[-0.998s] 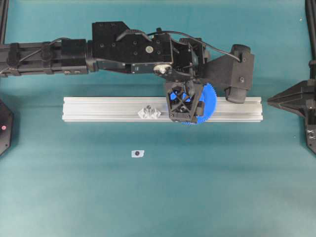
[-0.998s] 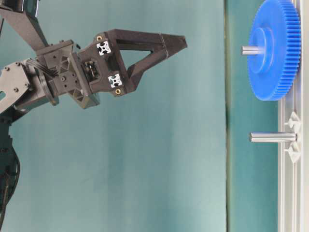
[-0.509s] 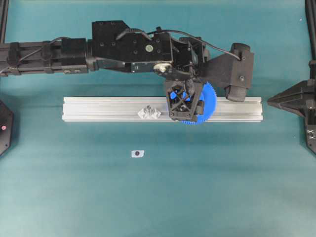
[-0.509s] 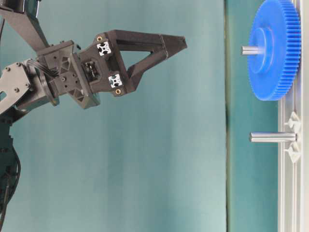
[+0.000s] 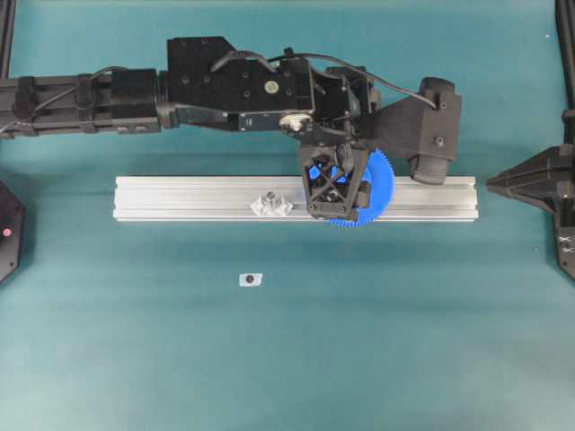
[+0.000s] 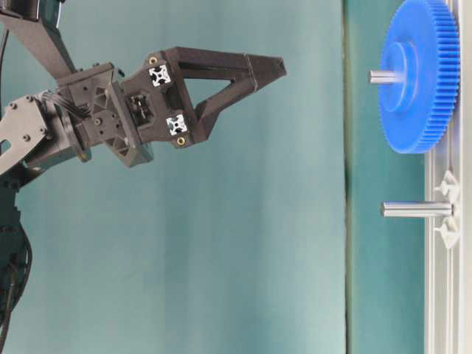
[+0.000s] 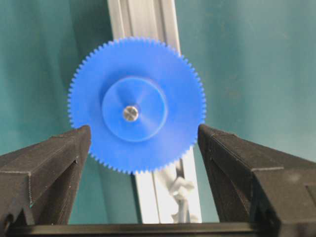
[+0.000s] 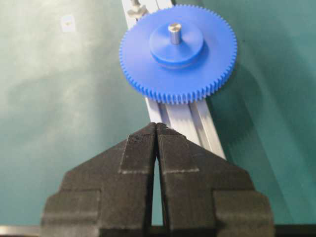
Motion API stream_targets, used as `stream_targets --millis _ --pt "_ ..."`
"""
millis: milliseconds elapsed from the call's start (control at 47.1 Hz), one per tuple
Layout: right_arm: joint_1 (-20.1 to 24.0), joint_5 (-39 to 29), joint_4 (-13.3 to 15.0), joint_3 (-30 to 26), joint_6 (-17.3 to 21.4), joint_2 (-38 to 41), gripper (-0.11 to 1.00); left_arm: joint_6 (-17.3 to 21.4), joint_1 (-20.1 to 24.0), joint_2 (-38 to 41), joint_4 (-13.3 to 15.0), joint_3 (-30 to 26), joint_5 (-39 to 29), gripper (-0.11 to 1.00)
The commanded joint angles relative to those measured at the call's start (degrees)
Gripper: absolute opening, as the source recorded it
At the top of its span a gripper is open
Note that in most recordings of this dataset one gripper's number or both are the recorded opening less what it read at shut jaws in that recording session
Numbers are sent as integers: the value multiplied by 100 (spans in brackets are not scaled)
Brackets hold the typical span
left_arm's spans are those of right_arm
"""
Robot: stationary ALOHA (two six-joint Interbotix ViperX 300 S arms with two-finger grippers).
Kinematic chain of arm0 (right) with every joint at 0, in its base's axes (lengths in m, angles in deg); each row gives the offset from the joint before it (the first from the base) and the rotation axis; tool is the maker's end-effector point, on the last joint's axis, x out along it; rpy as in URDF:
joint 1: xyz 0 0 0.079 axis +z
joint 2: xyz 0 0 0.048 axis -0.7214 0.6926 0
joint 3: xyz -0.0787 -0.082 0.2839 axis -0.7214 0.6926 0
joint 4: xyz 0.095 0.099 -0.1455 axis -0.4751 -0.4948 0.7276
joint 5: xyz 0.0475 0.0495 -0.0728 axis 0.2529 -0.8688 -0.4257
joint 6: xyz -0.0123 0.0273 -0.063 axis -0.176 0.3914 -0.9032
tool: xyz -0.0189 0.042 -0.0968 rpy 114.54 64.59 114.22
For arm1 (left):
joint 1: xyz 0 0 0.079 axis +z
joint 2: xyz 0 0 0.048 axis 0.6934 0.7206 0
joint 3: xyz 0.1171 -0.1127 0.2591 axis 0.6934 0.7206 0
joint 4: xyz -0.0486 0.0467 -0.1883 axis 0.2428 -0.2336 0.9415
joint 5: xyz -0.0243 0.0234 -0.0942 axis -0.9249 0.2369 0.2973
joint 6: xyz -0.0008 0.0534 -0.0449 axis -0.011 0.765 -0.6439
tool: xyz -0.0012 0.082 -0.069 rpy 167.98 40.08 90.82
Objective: Find the location of the shaft and insert the large gear.
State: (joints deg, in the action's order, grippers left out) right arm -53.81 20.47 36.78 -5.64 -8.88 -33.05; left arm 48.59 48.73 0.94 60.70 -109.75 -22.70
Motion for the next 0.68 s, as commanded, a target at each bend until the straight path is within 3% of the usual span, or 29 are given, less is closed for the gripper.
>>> stream_targets --millis 0,658 --pt "-18 35 9 -97 44 44 2 0 -9 -237 -9 -70 9 84" --pt "-26 35 9 -88 44 44 2 -9 -9 -193 -9 -70 -26 84"
